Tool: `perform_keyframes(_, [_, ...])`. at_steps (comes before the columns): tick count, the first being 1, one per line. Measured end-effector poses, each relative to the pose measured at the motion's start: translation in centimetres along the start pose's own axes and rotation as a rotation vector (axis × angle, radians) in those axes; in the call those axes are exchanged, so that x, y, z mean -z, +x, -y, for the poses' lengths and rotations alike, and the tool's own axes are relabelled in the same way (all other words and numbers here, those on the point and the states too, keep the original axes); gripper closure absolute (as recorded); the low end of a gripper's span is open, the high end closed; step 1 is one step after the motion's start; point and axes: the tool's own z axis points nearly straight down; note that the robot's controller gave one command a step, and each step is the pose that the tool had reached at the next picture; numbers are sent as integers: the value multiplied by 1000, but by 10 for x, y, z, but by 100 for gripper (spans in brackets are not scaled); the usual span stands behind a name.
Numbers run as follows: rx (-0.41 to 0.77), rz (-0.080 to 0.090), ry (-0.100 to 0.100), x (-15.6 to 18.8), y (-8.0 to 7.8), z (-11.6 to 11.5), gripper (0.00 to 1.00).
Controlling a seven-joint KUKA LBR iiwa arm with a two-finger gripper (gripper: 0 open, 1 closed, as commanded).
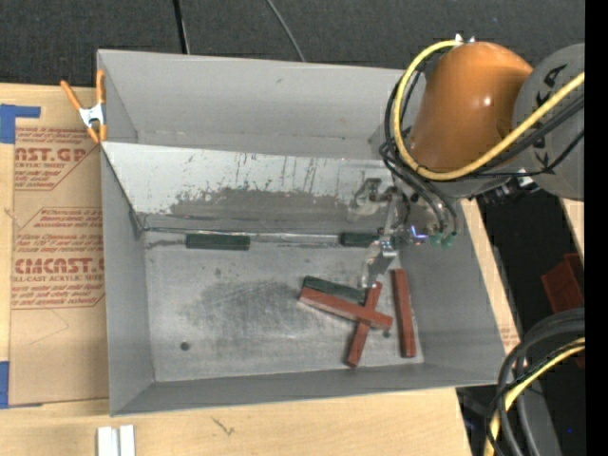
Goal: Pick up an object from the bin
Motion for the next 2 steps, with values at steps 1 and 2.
perform_keyframes(1, [0, 0, 0, 0, 0, 0, 0])
perform_keyframes(2, [-7, 6, -1, -57, -6, -5, 0])
